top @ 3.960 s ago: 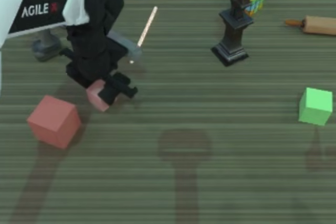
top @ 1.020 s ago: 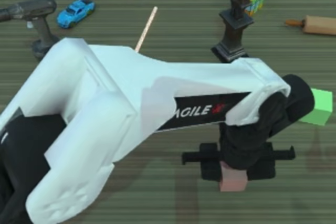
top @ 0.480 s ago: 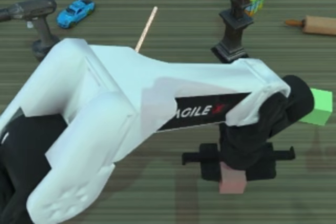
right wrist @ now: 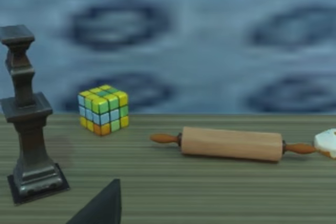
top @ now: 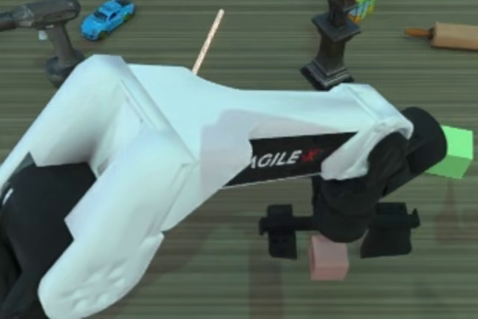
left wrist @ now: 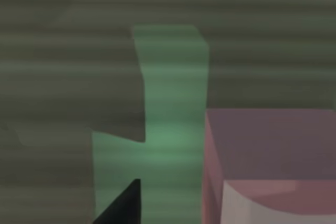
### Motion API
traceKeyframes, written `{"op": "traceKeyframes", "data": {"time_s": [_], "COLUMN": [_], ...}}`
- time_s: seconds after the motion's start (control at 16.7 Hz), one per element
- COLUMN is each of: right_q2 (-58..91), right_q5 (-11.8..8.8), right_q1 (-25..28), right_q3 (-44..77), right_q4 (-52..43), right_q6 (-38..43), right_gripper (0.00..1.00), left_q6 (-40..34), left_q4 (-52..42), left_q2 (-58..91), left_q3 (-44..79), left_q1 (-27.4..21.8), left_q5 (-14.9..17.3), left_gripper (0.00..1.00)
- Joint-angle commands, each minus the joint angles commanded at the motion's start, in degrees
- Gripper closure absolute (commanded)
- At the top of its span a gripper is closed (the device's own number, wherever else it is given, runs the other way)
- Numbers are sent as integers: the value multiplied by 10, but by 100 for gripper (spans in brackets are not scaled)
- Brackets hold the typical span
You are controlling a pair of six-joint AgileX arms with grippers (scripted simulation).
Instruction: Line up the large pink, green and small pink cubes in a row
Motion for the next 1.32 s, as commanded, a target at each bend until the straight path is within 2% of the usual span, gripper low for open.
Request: {"op": "traceKeyframes", "data": {"time_s": [0.48, 0.9, 1.32], "right_q2": [0, 0, 15], "right_q5": [0, 0, -1], "right_q1": [0, 0, 2], "right_q3": [0, 0, 15], "right_q4": [0, 0, -10], "right_q6": [0, 0, -12], "right_gripper": [0, 0, 0], "left_q6": [0, -4, 0], "left_q4": [-10, -134, -125], "left_q2": [-2, -35, -52], "left_q3": [9, 97, 82], "left_q1": [0, 8, 14], "left_q5": [0, 0, -1], "left_gripper": [0, 0, 0]}}
